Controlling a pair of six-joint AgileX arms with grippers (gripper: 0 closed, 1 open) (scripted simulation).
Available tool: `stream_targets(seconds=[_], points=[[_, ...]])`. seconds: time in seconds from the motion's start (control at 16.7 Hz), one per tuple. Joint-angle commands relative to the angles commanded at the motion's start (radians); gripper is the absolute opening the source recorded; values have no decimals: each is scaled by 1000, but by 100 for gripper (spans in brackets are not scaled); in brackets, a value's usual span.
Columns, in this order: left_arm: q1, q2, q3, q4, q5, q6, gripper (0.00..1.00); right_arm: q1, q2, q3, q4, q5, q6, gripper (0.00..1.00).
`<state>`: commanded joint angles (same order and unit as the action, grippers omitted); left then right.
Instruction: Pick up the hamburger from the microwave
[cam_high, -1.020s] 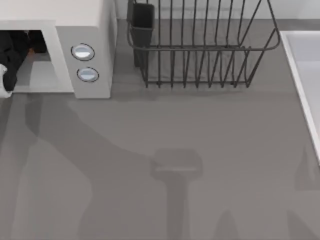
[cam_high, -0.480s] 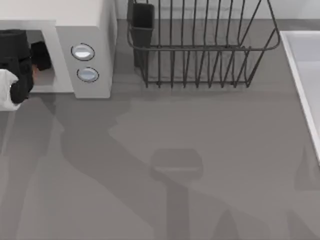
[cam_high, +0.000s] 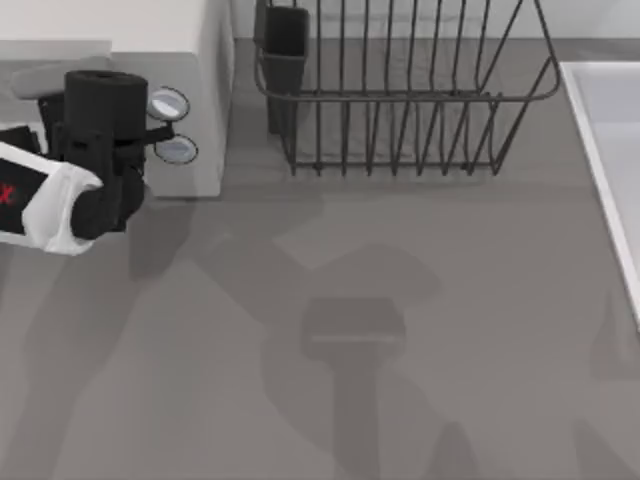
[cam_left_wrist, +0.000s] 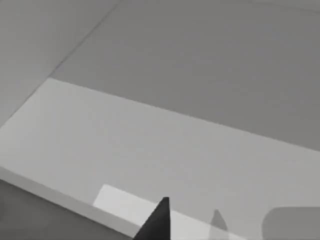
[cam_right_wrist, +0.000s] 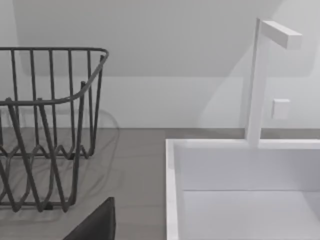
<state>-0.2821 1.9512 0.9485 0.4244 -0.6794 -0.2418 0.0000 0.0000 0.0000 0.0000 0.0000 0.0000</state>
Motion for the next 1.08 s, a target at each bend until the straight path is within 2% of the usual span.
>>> stream_targets(seconds=[0.24, 0.6, 0.72, 0.96, 1.08], points=[[-72, 63, 8, 72, 12, -2, 0, 0, 0, 0, 0, 0, 0, 100], [-367, 232, 18, 355, 61, -5, 0, 0, 0, 0, 0, 0, 0, 100], [-406, 258, 17, 394, 72, -5, 0, 0, 0, 0, 0, 0, 0, 100], [-410, 261, 17, 398, 73, -5, 0, 0, 0, 0, 0, 0, 0, 100], [-410, 261, 17, 398, 73, -5, 15, 0, 0, 0, 0, 0, 0, 100]])
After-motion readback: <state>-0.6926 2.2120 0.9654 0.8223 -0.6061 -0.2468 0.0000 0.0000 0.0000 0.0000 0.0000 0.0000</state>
